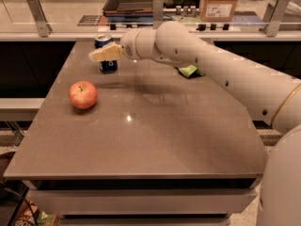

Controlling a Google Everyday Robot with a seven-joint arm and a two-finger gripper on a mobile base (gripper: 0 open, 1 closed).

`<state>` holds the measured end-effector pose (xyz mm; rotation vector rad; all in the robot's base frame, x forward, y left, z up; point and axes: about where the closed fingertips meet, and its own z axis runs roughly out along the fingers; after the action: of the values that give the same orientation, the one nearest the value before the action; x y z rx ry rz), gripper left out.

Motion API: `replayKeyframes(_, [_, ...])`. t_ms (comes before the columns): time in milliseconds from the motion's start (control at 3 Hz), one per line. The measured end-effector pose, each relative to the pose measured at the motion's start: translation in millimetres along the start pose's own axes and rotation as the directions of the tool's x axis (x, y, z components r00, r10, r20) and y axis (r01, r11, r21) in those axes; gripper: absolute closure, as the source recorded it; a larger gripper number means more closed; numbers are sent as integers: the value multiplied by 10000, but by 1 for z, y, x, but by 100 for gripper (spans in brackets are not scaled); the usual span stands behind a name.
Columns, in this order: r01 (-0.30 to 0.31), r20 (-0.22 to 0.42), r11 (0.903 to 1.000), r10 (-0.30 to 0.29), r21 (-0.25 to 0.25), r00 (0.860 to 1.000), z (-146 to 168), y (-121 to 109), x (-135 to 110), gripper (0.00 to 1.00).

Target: Knock pepsi can over

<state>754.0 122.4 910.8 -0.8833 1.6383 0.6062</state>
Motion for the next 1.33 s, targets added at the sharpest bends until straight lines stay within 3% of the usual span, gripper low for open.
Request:
replayKeyframes(667, [255, -435, 9996, -258, -74, 9987, 17, 5, 5, 0])
replayKeyframes(1333, [-138, 699, 9991, 167, -409, 9974, 9, -6, 11, 0])
